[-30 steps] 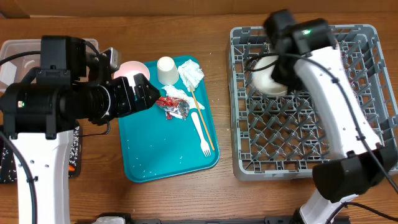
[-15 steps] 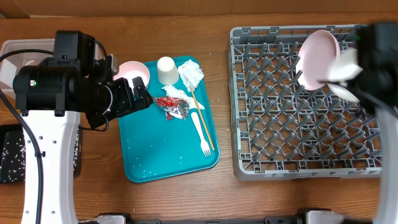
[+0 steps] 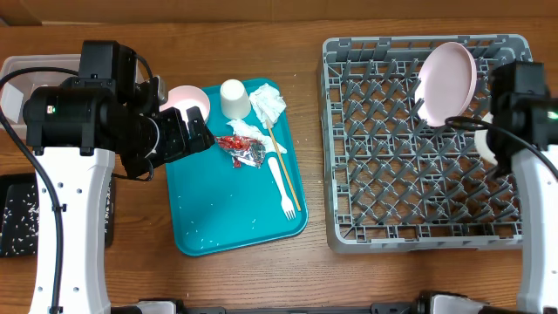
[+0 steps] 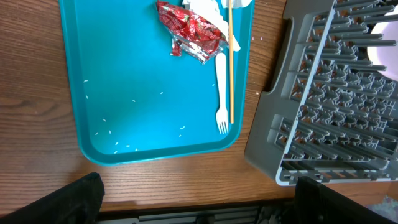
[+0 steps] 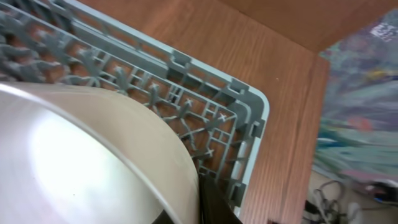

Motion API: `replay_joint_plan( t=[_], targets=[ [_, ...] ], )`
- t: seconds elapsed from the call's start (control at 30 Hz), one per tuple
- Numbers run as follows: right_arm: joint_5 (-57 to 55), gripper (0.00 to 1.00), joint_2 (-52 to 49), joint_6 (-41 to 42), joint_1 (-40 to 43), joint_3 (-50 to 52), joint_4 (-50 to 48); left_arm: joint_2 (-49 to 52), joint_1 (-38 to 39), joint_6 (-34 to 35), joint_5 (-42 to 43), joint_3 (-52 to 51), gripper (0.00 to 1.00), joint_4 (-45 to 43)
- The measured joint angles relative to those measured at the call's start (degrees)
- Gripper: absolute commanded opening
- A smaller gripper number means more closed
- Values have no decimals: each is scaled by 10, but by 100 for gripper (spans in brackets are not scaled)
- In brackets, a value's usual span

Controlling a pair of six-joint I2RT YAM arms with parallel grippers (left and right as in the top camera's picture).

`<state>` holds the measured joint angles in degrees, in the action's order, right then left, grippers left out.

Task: Sort waste into correct bins and load items into the dishwasher rack

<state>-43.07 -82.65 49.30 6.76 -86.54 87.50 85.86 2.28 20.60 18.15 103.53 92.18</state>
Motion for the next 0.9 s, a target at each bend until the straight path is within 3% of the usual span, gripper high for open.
replay_joint_plan(
  t=[0.63,0.9],
  targets=[
    [-69,5,-61,117,-1,66,33,0,0,0,0,-1,100,2],
    [-37,6,-61,137,-1,117,-20,0,0,1,0,-42,100,-27]
  ],
)
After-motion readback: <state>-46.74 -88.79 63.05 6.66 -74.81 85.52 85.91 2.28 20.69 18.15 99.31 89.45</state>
